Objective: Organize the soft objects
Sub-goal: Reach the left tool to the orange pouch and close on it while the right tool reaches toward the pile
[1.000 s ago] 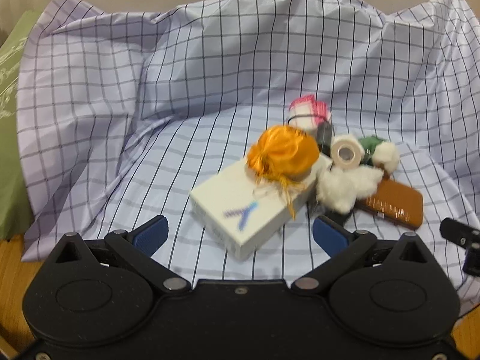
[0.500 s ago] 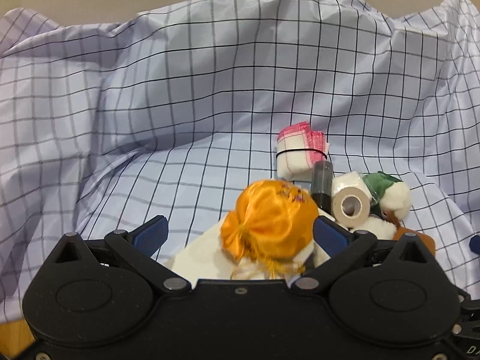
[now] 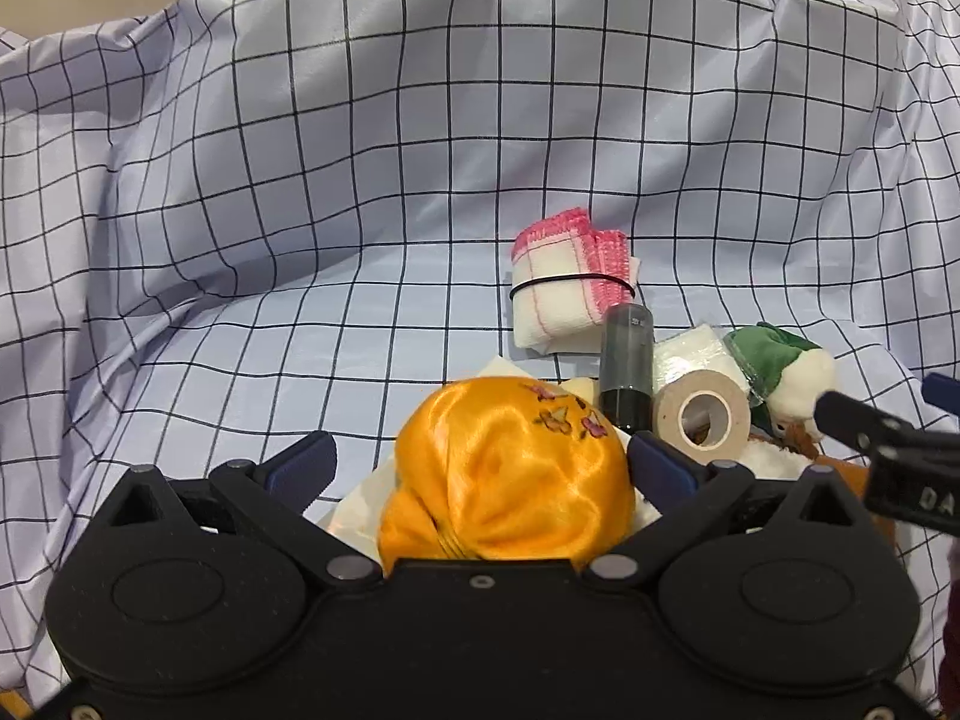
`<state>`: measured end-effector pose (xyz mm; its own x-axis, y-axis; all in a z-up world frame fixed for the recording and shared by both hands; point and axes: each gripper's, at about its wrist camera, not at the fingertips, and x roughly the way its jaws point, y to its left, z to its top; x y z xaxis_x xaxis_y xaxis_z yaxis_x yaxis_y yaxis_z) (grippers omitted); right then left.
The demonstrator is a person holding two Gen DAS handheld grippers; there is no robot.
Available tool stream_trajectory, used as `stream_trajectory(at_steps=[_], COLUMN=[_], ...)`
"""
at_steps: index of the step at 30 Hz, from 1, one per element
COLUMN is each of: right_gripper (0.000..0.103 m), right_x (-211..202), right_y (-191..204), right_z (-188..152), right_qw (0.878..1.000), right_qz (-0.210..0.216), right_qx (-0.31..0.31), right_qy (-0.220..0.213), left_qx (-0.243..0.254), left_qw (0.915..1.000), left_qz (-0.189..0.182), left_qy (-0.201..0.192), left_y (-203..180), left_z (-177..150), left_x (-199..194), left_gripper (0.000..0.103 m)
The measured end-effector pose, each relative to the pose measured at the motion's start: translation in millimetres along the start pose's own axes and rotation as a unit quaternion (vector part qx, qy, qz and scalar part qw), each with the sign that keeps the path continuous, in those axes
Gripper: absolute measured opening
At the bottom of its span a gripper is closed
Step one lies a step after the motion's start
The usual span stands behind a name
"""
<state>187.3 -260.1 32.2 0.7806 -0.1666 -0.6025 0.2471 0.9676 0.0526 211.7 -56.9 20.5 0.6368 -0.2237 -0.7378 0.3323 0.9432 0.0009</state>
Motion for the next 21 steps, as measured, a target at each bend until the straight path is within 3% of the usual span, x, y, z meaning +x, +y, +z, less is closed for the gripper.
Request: stream_trajectory(at_steps=[8,11,13,15,21], right_gripper=[0.102,0.102,0.102,0.102,0.102], right_x=[30.0,38.3,40.6,38.2,26.9], right_y=[6.3,8.8,9.5,11.5,18.9], right_z=[12.8,12.5,11.2,9.1,5.3], right_qw=[1.0,1.0,1.0,1.0,1.0], right_qz=[-0.007,-0.012,-0.011,-0.009,-0.003], right_qx=[-0.019,-0.023,-0.021,-0.02,-0.03], right_qy=[0.0,0.007,0.011,0.01,-0.006], left_qx=[-0.013,-0.011,-0.007,-0.003,0.0], left_qw=[0.9995,0.9995,0.9992,0.9987,0.9983], left_qz=[-0.023,-0.028,-0.038,-0.051,-0.057], left_qy=[0.015,0.004,-0.001,-0.003,-0.011], left_y=[2.6,3.5,3.5,2.6,1.0], left_z=[-0.5,-1.4,-0.5,0.3,-0.6], left_x=[15.2,13.6,11.9,10.3,3.6], left_gripper=[0.098,0.088,0.073,0.066,0.063])
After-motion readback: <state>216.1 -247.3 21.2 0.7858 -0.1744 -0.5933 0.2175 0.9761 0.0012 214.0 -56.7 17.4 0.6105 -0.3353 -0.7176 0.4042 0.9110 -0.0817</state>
